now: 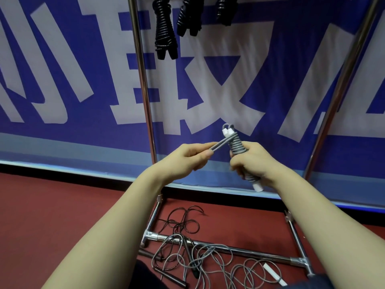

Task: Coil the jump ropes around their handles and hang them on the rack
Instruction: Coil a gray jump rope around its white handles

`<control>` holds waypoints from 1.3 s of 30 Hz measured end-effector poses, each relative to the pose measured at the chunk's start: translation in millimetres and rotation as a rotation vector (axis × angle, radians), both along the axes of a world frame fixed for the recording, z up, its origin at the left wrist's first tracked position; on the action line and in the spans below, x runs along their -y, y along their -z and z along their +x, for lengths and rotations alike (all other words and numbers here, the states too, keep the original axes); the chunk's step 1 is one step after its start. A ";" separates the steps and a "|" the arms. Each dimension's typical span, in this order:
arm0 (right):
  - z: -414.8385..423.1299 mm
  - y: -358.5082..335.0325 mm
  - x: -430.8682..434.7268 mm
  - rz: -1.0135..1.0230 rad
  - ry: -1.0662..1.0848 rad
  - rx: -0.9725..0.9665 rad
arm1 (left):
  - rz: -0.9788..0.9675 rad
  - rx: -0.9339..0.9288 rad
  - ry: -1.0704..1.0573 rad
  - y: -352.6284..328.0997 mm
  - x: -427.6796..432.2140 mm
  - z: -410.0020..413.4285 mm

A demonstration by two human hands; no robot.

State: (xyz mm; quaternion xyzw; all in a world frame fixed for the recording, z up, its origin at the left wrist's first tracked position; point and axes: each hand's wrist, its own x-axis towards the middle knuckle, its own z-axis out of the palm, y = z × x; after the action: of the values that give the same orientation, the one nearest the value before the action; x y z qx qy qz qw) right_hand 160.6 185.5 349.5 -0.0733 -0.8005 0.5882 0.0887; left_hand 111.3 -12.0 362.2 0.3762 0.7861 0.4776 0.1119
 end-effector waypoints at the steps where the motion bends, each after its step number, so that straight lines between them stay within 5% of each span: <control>1: 4.7 -4.1 3.7 -0.092 -0.101 0.009 | 0.036 0.012 0.001 -0.3 1.3 -1.0; 8: 22.1 -22.3 15.5 -0.548 -0.865 0.172 | 0.316 0.190 0.190 -6.4 2.0 -0.2; 14: 21.4 -23.5 22.9 -0.757 -1.197 0.252 | 0.334 0.248 0.335 -14.6 5.5 0.1; 18: 20.2 -23.5 23.6 -0.801 -1.170 0.233 | 0.311 0.316 0.394 -21.9 12.9 0.4; 22: 18.8 -18.8 14.8 -0.709 -1.020 0.231 | 0.120 0.092 0.356 -28.6 20.5 0.5; 31: 14.3 -18.0 12.7 -0.731 -0.946 0.099 | 0.315 0.243 0.141 -32.1 -0.5 12.4; 39: 17.4 -20.1 17.1 -0.684 -0.885 0.073 | 0.261 0.015 -0.012 -39.2 -7.4 26.1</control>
State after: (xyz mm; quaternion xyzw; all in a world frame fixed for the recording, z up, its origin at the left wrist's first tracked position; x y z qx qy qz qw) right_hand 178.0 168.5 369.6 0.2248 -0.5210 0.7925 -0.2234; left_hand 137.4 -4.6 401.4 0.3791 0.7188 0.5791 0.0647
